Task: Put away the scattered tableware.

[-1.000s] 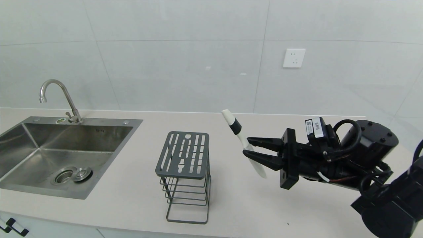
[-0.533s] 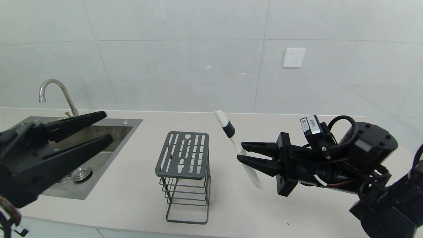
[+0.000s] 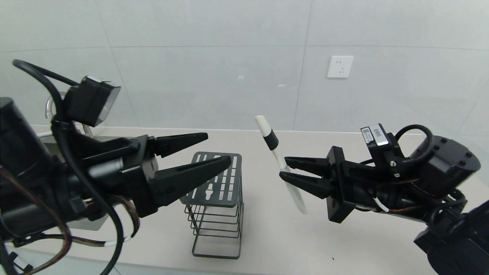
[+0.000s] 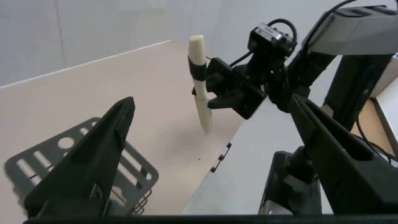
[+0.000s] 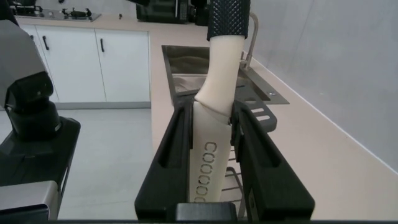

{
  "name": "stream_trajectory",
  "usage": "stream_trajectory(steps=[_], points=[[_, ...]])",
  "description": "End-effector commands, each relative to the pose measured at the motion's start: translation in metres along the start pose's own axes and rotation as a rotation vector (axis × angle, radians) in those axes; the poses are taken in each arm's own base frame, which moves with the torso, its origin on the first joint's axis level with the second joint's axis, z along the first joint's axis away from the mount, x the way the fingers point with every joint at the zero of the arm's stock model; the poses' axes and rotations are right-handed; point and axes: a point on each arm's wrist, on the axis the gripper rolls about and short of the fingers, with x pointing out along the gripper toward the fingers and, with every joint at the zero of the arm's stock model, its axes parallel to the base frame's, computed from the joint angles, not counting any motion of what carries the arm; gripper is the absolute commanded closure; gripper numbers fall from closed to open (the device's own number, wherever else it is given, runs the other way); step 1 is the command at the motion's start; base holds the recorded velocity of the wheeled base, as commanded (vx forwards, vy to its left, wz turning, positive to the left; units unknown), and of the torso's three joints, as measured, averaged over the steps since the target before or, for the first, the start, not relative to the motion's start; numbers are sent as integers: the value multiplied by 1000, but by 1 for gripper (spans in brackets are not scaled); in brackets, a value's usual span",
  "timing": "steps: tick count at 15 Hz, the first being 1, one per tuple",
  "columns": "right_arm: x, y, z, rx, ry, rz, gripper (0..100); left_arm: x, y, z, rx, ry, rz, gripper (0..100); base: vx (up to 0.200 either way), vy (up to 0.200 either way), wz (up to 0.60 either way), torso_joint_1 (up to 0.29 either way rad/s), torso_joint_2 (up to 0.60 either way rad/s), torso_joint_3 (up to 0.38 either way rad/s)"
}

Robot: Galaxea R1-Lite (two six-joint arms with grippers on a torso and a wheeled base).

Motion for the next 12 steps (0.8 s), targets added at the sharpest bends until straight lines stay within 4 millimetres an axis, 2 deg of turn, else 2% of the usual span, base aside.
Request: stream_trajectory(steps=[1, 7, 9, 12], points=[[-3, 2, 7, -11, -13, -1, 100, 30, 8, -19, -17, 42, -44, 0, 0, 0, 0, 0, 0, 0], [-4, 4, 8, -16, -16, -1, 100, 88, 23, -44, 44, -73, -143, 0, 0, 0, 0, 0, 0, 0], [-5, 4, 10, -19, -20, -1, 100, 94, 16, -48, 37, -64, -174, 0, 0, 0, 0, 0, 0, 0], [-5, 4, 10, -19, -20, -1, 100, 98, 15, -42, 44, -114, -194, 0, 0, 0, 0, 0, 0, 0]])
